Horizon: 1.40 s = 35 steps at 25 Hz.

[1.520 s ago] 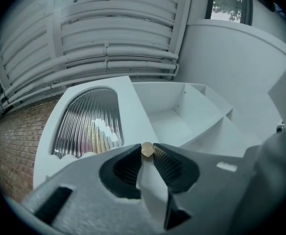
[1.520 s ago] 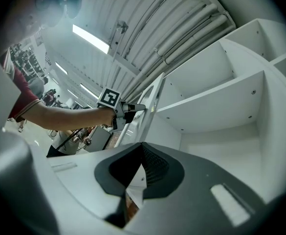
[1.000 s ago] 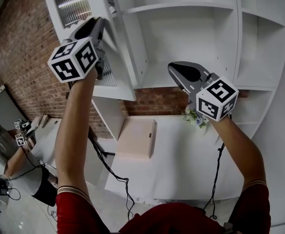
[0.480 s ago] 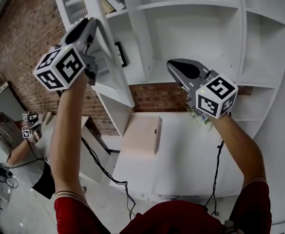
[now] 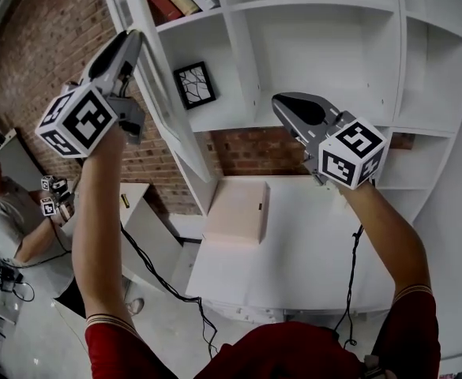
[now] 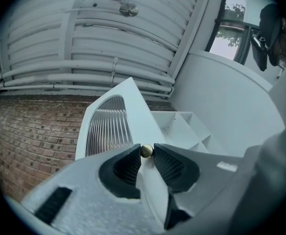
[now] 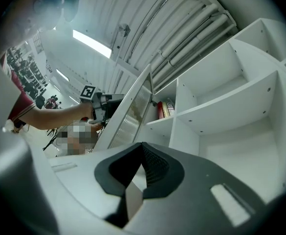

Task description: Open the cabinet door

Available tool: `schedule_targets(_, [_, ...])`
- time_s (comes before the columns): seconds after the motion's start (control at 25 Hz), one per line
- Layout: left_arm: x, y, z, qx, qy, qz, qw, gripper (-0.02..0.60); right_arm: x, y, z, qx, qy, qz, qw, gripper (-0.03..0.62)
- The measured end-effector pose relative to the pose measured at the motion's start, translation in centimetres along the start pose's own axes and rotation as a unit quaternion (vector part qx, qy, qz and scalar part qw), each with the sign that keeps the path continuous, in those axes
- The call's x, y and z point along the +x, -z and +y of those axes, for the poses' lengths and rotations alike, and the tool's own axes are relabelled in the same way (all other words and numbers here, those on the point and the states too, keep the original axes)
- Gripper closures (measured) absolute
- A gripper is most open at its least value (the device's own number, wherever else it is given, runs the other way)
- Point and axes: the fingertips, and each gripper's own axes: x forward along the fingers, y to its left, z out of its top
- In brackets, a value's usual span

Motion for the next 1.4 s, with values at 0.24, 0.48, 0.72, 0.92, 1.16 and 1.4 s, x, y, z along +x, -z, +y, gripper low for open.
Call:
schedule_targets(0.24, [-3.2, -1.6, 1.2, -0.004, -0.009, -0.013, 0.9999, 0.491, 0.5, -0.7, 1.2, -0.001, -0.007, -0.006, 1.000, 0.582])
schedule_targets(0.48, [-6.4, -2.5, 3.5, -0.002, -0.023, -0.017, 0.9996, 0.489, 1.9, -1.0, 3.5, -0.004, -0.018, -0.009, 1.000, 0.582])
schedule_targets(0.72, [-9.1, -3.3, 5.8, 0.010, -0.039, -0.018, 0.9990, 0.529, 2.9, -1.0, 4.7, -0.002, -0.016, -0.006, 1.000, 0.582])
schedule_targets(0.92, [-9.8, -3.4, 7.1, 0.014, -0.045, -0.014, 0.9988, 0.528, 3.2, -0.7, 5.4, 0.000, -0.013, 0.000, 1.000, 0.582])
schedule_targets(1.16, [-11.4, -3.4, 9.5, 0.004, -0.063, -0.013, 0.9979, 0.528, 3.3, -0.4, 6.2, 0.001, -0.006, 0.008, 1.000, 0.582])
schedule_targets(1.4, [-13.7, -3.7, 12.6, -0.010, -0.093, -0.022, 0.9954, 0.531, 3.2, -0.5, 7.6, -0.001, -0.004, 0.014, 1.000, 0.582])
